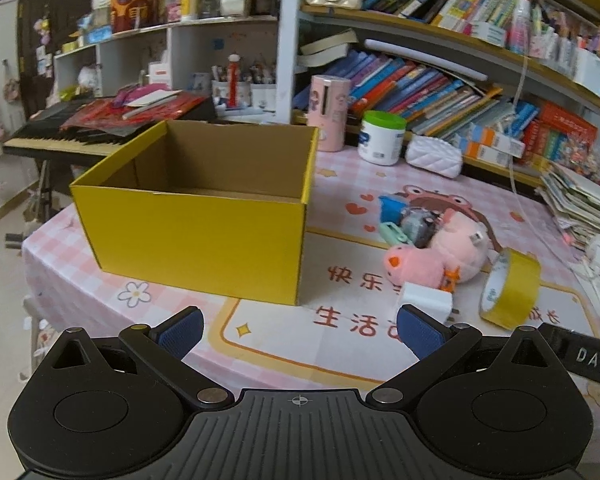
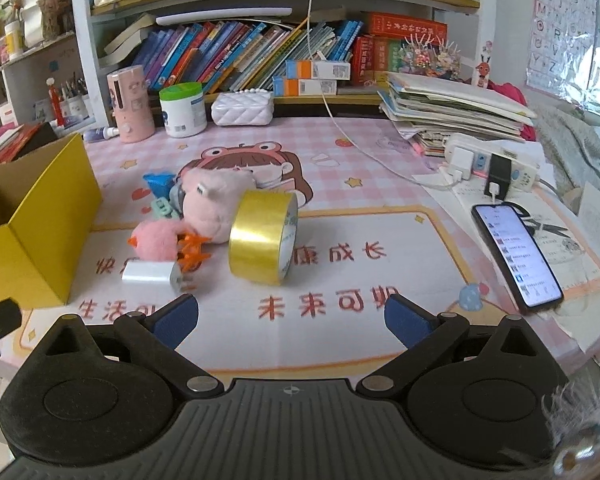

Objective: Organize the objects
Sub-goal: 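Reach the right gripper to the gold tape roll and close on it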

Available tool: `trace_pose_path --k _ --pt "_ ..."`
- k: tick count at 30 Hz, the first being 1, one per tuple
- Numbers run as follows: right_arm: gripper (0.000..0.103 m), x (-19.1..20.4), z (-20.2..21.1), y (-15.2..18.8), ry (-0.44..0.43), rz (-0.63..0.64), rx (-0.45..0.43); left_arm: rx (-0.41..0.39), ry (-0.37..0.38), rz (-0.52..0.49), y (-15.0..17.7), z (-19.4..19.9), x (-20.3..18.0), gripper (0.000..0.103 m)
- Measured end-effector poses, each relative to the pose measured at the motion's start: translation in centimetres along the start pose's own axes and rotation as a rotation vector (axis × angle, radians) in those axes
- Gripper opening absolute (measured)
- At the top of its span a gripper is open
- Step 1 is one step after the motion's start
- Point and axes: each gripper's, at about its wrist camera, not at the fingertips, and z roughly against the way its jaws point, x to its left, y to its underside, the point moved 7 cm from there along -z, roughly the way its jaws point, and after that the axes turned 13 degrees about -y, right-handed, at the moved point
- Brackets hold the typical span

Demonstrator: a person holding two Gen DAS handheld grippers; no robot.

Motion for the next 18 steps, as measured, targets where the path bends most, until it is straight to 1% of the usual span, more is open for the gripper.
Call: trace_pose_path --k 7,15,18 --pt "0.101 -0.2 -2.5 -1.5 -0.055 0.026 0.020 0.016 -0.045 0.043 -0.2 -0.3 0.1 0.103" --pt "0.101 -0.7 -6.0 -2.8 -0.085 0.030 0.052 0.022 -0.087 0.025 -0.2 -0.8 -0.7 0.103" --pt "0.099 -1.0 -7.6 -3.2 -0.090 0.024 0.068 0.033 -0.102 0.021 -0.2 -1.2 -0.8 0.103"
